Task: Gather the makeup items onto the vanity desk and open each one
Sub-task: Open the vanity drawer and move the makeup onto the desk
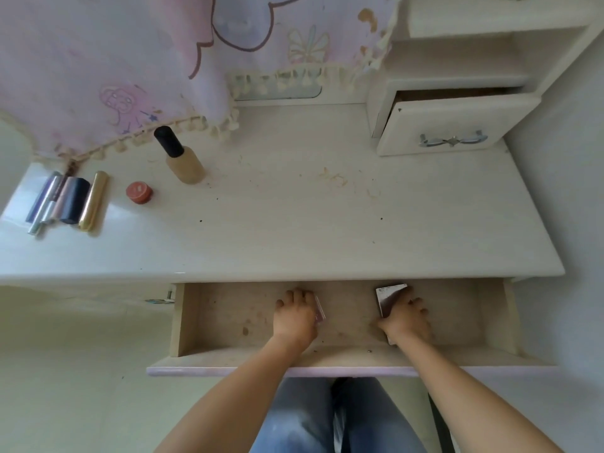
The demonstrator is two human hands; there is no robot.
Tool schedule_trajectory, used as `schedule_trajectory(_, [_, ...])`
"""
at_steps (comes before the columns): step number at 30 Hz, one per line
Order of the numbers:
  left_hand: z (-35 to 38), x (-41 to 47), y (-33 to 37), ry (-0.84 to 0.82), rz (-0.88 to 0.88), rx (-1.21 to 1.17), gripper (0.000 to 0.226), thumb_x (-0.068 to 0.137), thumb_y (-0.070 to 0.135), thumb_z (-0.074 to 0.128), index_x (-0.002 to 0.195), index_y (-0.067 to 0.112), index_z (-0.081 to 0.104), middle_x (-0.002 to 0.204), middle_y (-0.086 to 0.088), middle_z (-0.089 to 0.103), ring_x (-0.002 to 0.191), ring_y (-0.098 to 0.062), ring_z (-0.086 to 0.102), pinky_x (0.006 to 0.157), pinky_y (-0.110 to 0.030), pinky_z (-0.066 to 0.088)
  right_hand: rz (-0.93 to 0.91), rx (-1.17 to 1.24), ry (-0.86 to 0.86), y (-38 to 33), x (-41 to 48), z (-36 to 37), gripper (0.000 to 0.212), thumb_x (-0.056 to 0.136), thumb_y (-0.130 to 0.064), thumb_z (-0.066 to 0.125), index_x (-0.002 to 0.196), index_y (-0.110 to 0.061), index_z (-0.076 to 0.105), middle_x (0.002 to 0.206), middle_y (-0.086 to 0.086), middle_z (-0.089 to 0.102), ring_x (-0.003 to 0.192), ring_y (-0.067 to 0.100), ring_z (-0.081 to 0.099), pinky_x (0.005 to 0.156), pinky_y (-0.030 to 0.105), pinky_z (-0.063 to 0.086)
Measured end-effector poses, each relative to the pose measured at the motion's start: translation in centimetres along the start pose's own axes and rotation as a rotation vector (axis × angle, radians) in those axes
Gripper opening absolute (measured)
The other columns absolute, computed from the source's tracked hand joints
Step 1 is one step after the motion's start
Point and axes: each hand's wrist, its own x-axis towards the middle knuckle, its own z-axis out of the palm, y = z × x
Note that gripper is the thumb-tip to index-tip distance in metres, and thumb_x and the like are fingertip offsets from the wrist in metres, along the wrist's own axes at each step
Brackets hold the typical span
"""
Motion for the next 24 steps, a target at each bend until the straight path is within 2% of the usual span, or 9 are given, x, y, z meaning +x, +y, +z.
schedule_trajectory(5, [-1.6,-2.1,-0.2,0.013,0.027,0.000,0.055,0.082,0.027,0.054,0.130,0.009,0.034,0.131,-0.015,0.042,0.119,-0.032,0.040,0.093,-0.037,0.037,-0.053,0.046,-0.042,1.2,-1.3,-1.2,0.077,0.067,-0.027,0.073,0.130,-0.007,0.034,0.131,0.017,0.041,0.120,0.036,0.042,0.096,0.040,0.043])
schedule_trajectory(11, [-3.6,-5.3,-1.5,0.085,-0.041,-0.072,0.057,0.080,0.036,0.052,0.129,0.013,0.036,0.128,-0.009,0.043,0.118,-0.028,0.040,0.093,-0.033,0.036,-0.170,0.013,-0.015,2.3,-4.3,-4.4,0.076,0.066,-0.032,0.068,0.134,-0.019,0.037,0.133,0.007,0.045,0.123,0.029,0.041,0.098,0.037,0.039])
schedule_trajectory(15, [-4.8,-7.7,-1.9,0.138,-0.061,-0.090,0.061,0.079,0.042,0.054,0.131,0.016,0.035,0.127,-0.007,0.044,0.117,-0.026,0.042,0.093,-0.033,0.037,-0.290,-0.002,-0.038,3.3,-6.4,-6.7,0.075,0.070,-0.033,0.066,0.137,-0.020,0.033,0.136,0.003,0.044,0.124,0.025,0.039,0.097,0.033,0.038])
schedule_trajectory(17, [-5.5,-9.0,-1.9,0.203,-0.057,-0.124,0.062,0.074,0.041,0.060,0.128,0.017,0.042,0.120,-0.008,0.050,0.111,-0.029,0.048,0.087,-0.036,0.040,-0.372,-0.019,-0.063,3.8,-7.2,-8.0,0.077,0.072,-0.032,0.065,0.139,-0.019,0.030,0.137,0.001,0.043,0.123,0.023,0.038,0.096,0.032,0.038])
schedule_trajectory(19, [-6.1,-10.2,-1.8,0.250,-0.030,-0.154,0.062,0.056,0.041,0.070,0.112,0.016,0.056,0.099,-0.008,0.060,0.090,-0.031,0.060,0.070,-0.037,0.047,-0.451,-0.051,-0.084,4.1,-8.0,-9.2,0.080,0.072,-0.032,0.065,0.141,-0.020,0.027,0.137,0.000,0.042,0.122,0.021,0.038,0.096,0.030,0.039])
schedule_trajectory(21, [-6.8,-11.1,-1.7,0.305,-0.012,-0.160,0.063,0.045,0.047,0.068,0.101,0.019,0.059,0.085,-0.004,0.063,0.073,-0.027,0.063,0.058,-0.033,0.049,-0.525,-0.054,-0.062,4.0,-8.9,-10.3,0.080,0.072,-0.030,0.066,0.141,-0.021,0.027,0.136,-0.001,0.042,0.119,0.019,0.039,0.095,0.029,0.039])
schedule_trajectory(23, [-7.9,-11.4,-1.8,0.367,0.002,-0.180,0.061,0.049,0.054,0.060,0.102,0.023,0.057,0.087,-0.001,0.064,0.074,-0.024,0.063,0.060,-0.033,0.049,-0.575,0.020,-0.019,3.4,-9.4,-11.3,0.076,0.071,-0.027,0.067,0.138,-0.022,0.032,0.131,-0.003,0.045,0.111,0.015,0.041,0.090,0.027,0.040])
schedule_trajectory(24, [-8.7,-11.5,-1.9,0.388,-0.008,-0.201,0.060,0.055,0.055,0.058,0.107,0.024,0.057,0.093,-0.002,0.063,0.082,-0.025,0.062,0.067,-0.035,0.049,-0.591,0.057,0.005,3.0,-9.5,-11.8,0.073,0.070,-0.026,0.067,0.136,-0.022,0.035,0.127,-0.003,0.047,0.106,0.014,0.041,0.087,0.026,0.040])
